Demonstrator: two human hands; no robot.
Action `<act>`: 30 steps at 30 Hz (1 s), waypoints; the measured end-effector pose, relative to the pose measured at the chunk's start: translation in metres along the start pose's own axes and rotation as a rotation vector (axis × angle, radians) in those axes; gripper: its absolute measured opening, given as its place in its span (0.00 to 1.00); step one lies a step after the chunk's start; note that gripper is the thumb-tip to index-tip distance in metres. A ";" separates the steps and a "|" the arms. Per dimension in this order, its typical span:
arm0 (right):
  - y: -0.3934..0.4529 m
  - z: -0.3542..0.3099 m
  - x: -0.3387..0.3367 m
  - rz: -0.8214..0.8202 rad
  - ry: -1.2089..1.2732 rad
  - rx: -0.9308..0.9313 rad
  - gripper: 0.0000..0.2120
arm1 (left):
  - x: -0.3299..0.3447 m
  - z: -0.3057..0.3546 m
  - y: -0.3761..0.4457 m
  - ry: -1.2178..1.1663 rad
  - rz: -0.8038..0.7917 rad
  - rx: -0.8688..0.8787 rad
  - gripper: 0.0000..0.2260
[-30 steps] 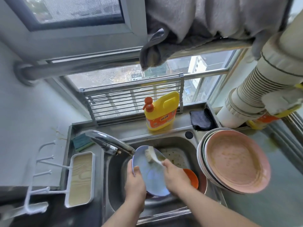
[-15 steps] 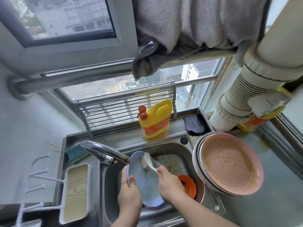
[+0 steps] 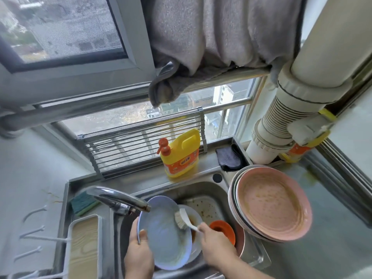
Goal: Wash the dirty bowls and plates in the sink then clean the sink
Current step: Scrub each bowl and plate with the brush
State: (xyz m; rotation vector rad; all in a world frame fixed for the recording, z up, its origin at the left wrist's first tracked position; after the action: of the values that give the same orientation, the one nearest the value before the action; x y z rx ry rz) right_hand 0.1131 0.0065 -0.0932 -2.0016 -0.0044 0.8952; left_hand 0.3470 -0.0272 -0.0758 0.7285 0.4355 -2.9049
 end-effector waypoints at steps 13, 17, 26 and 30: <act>-0.034 -0.056 0.052 -0.082 0.442 -0.075 0.08 | 0.013 0.010 0.011 0.020 -0.138 -0.038 0.27; -0.013 -0.046 0.027 -0.101 0.600 0.128 0.05 | 0.022 0.010 -0.009 0.089 -0.185 0.039 0.22; -0.055 -0.043 0.049 -0.243 0.359 -0.186 0.06 | 0.005 0.015 0.015 -0.049 -0.047 -0.155 0.19; -0.061 -0.005 0.031 -0.264 0.017 -0.267 0.14 | 0.002 -0.027 0.063 -0.109 -0.003 -0.176 0.26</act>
State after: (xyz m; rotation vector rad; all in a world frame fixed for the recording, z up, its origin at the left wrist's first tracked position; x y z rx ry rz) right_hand 0.1589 0.0484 -0.0643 -2.1900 -0.3888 0.7368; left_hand 0.3684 -0.0791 -0.1148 0.5410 0.6697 -2.8446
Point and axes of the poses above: each hand's wrist, its own y-axis towards the middle knuckle, its own x-axis out of the palm, z = x × y, the point moved 4 cm from there along y, towards the middle knuckle, and after that the axes turned 13 degrees about x, right-handed, at the moved point
